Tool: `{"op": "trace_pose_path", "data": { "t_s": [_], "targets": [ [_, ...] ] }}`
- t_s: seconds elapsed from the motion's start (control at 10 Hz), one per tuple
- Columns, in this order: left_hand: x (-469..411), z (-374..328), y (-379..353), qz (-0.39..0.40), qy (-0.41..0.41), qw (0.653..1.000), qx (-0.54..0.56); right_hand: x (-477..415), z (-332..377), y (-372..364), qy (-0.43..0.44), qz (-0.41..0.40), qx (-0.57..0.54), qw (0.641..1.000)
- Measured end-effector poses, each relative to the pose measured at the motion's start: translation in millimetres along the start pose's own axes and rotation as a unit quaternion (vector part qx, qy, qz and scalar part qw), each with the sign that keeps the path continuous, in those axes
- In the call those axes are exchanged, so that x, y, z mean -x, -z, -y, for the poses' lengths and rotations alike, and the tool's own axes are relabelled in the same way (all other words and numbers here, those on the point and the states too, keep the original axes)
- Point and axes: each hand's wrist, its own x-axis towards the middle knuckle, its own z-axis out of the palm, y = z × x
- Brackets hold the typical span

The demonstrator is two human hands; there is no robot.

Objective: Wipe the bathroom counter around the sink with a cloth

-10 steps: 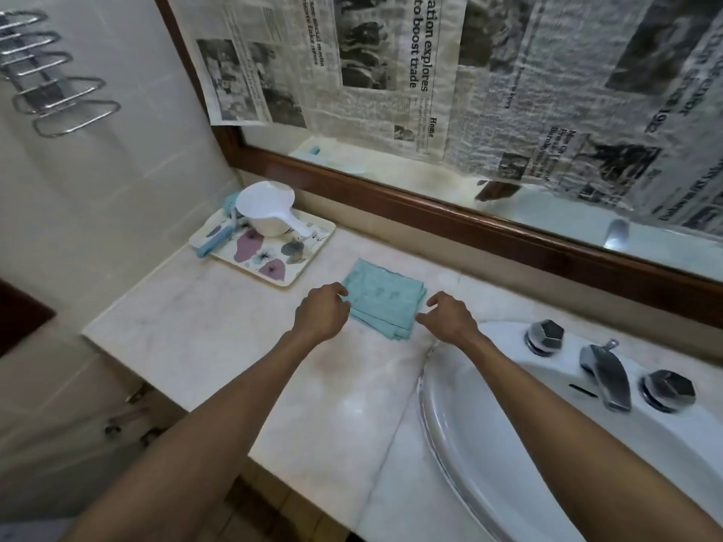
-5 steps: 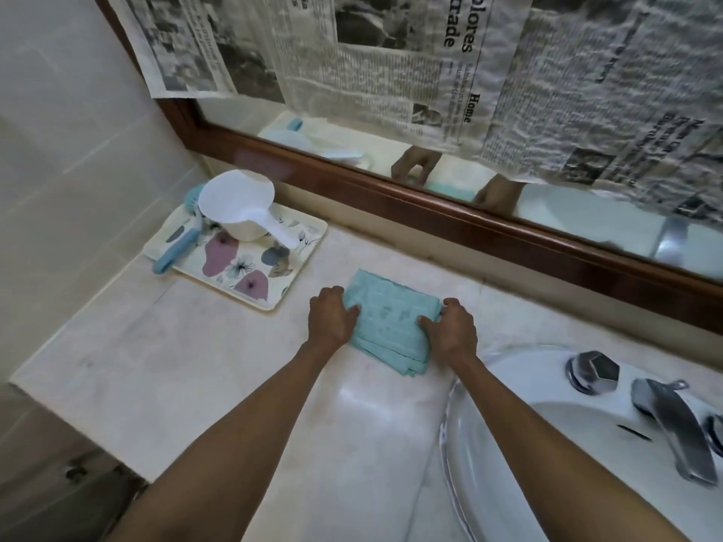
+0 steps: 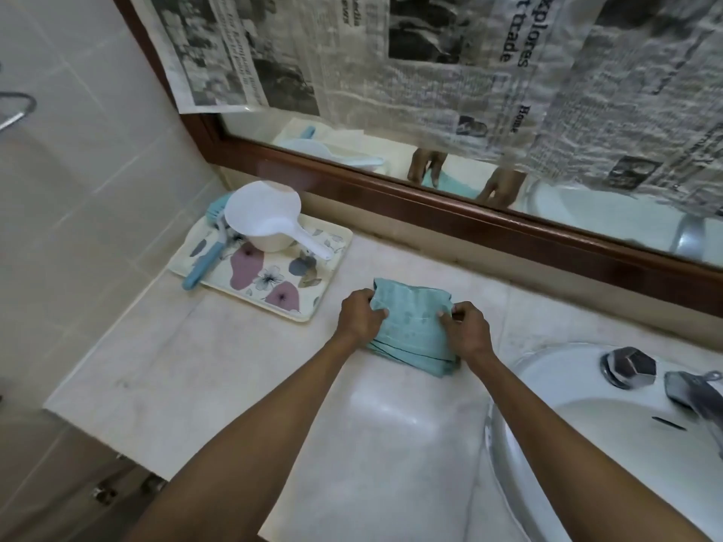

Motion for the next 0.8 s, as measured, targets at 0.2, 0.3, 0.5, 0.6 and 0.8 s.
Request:
{"op": "trace_pose_path", "data": {
  "t_s": [0.2,0.3,0.5,0.6,0.8],
  "targets": [
    [8.7,30.4,72.8,-0.034,-0.008,0.997,0.075,19.4,50.0,-40.0,-0.015,0.015,-0.101,0.995],
    [4.9,53.8,115.8,-0.081,0.01,0.993,0.09,27.8,78.1,-70.4,-0.026,0.041,-0.146,0.988],
    [-17.6,97.1,175.8,-0.166,0.034,0.981,0.094,33.2,121.0,-141.8,-0.022,0.069,-0.164,0.984],
    [-30.6,114.1,188.4,-0.182,0.035,0.979,0.091,32.0,135.2,-169.1,-0.018,0.064,-0.144,0.987],
    [-55.7,129.2,193.0,-0.199,0.031,0.974,0.107,22.7,142.7,-201.6,-0.021,0.037,-0.145,0.988]
  ]
}}
